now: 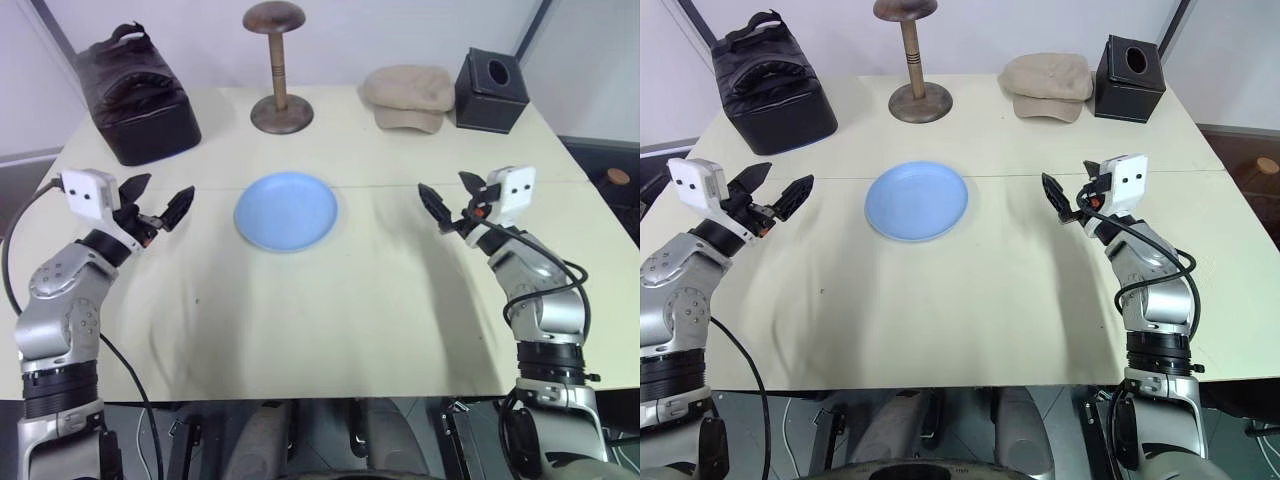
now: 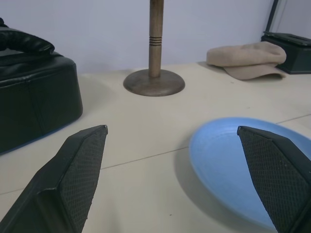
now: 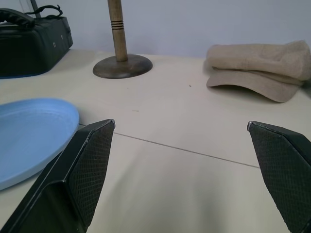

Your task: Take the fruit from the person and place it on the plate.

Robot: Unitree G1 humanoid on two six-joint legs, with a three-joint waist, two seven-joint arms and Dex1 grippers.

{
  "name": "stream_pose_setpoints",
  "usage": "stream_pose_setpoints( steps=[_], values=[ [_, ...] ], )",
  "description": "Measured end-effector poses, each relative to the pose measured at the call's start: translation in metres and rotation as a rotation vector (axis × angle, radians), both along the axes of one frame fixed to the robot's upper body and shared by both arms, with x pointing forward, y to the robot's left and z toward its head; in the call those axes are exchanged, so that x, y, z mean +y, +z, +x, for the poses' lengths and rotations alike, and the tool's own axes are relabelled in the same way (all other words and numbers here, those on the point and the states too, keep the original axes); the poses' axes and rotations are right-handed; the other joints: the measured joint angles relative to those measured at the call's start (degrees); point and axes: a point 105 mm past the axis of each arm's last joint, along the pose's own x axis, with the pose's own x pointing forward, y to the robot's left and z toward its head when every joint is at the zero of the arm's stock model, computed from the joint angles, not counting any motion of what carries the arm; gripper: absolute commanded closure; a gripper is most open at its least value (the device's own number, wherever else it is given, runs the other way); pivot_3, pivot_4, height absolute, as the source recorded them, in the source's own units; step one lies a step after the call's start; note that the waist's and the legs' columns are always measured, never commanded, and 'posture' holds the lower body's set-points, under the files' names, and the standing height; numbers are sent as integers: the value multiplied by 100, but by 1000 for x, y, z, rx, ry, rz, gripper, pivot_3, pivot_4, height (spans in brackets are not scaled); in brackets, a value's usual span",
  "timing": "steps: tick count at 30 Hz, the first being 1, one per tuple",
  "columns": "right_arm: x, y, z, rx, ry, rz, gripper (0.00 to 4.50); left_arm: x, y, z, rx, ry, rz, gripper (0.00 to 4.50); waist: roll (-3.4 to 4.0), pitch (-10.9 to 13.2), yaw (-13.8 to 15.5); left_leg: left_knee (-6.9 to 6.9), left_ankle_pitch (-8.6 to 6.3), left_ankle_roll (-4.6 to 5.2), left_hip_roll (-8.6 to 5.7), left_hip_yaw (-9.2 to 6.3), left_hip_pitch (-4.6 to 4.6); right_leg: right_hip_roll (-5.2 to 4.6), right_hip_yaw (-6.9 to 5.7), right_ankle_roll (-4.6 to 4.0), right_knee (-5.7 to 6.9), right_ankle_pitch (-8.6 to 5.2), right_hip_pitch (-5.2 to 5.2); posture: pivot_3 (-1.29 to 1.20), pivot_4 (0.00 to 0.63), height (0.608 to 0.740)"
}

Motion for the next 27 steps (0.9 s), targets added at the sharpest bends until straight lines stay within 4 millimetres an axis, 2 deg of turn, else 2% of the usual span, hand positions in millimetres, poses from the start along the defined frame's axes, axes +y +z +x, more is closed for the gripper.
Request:
stream_pose_setpoints(
  steps=[27],
  values=[
    [1, 0, 0, 0, 0, -7, 36, 3, -4, -2, 14, 10, 14, 0, 0, 0, 0, 0, 0, 0, 1, 0, 0, 0, 0, 0, 0, 0, 0, 0, 150, 740]
  ],
)
